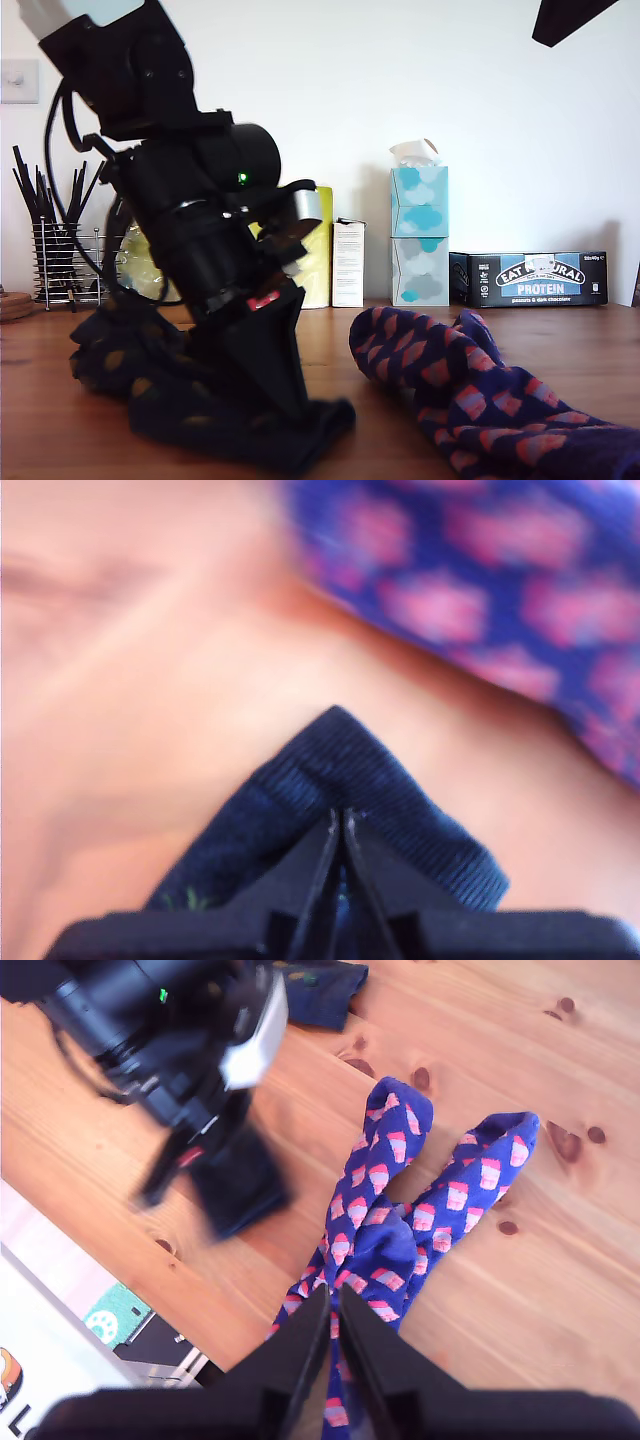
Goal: Pair up the socks based on colour and pattern, by placing each sock on top of its pair
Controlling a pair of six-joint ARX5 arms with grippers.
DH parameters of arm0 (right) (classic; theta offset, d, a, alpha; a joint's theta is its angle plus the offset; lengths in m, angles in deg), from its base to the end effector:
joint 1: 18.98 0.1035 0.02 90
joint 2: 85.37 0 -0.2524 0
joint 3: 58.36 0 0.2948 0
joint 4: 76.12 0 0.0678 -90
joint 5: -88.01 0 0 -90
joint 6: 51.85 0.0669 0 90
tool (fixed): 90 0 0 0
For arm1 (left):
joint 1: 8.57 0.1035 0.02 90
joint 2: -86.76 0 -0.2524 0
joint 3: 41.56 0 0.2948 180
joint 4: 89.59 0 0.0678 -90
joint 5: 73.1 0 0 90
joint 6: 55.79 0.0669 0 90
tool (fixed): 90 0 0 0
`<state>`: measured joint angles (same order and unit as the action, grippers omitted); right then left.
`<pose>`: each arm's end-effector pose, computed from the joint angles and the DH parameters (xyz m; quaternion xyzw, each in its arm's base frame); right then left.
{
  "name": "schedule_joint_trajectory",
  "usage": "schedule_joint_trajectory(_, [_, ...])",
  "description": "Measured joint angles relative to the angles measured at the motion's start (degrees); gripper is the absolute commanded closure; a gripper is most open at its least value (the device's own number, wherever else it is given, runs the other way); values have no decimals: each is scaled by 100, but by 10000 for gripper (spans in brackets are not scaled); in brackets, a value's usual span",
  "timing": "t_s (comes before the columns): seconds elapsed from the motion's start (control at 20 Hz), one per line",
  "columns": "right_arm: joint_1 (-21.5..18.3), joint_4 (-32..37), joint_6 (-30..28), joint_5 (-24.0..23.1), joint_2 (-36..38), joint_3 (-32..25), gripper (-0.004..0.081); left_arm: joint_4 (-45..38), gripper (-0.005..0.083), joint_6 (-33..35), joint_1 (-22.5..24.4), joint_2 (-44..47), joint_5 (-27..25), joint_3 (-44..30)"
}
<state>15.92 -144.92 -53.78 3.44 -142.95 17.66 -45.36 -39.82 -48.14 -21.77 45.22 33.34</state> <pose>0.2015 0.1483 0.3063 -0.1225 0.4062 0.3189 0.8476 0.2668 -0.2616 0.0557 0.1506 0.5589 -0.5170 0.6305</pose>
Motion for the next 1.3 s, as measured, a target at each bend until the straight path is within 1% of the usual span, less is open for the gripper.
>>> schedule_joint_trajectory(0.1, [2, 7, -101, 2, 0, 0, 782, 787, 794, 492, -223, 0, 203, 0])
schedule_joint_trajectory(0.2, [0, 26, -140, 26, 0, 0, 782, 1381, 793, 732, -402, -9, 317, -9])
schedule_joint_trajectory(0.25, [0, 35, -188, 59, 0, 0, 782, 1578, 793, 791, -448, -31, 345, -31])
schedule_joint_trajectory(0.35, [2, 37, -243, 278, 0, 0, 782, 1834, 793, 850, -501, -44, 358, -39])
schedule_joint_trajectory(0.5, [0, 35, -247, 492, 0, 0, 782, 1786, 793, 750, -468, 4, 299, -37])
schedule_joint_trajectory(0.65, [2, 24, -249, 603, 0, 0, 782, 1338, 793, 302, -330, 472, 70, 57])
schedule_joint_trajectory(0.8, [0, 11, -249, 603, 0, 0, 782, 1008, 793, -216, -15, 1189, -389, 455])
schedule_joint_trajectory(0.9, [0, 0, -249, 603, 0, 0, 782, 916, 788, -691, 330, 1523, -879, 551])
schedule_joint_trajectory(0.95, [0, 0, -249, 603, 0, 0, 782, 927, 743, -903, 540, 1558, -1193, 551])
schedule_joint_trajectory(1.0, [2, 0, -256, 603, 0, 0, 782, 933, 599, -1220, 774, 1506, -1451, 549])
schedule_joint_trajectory(1.05, [0, -2, -262, 603, 0, 0, 782, 942, 370, -1626, 1010, 1410, -1635, 540])
schedule_joint_trajectory(1.1, [2, 0, -264, 603, 0, 0, 782, 953, 147, -1836, 1231, 1318, -1692, 520])
schedule_joint_trajectory(1.15, [0, 0, -264, 603, 0, 0, 782, 966, 13, -2188, 1462, 1270, -1773, 485])
schedule_joint_trajectory(1.2, [0, 4, -267, 603, 0, 0, 782, 992, -20, -2426, 1650, 1263, -1873, 466])
schedule_joint_trajectory(1.3, [2, 24, -267, 603, 0, 0, 782, 986, -17, -2765, 1860, 1270, -2035, 466])
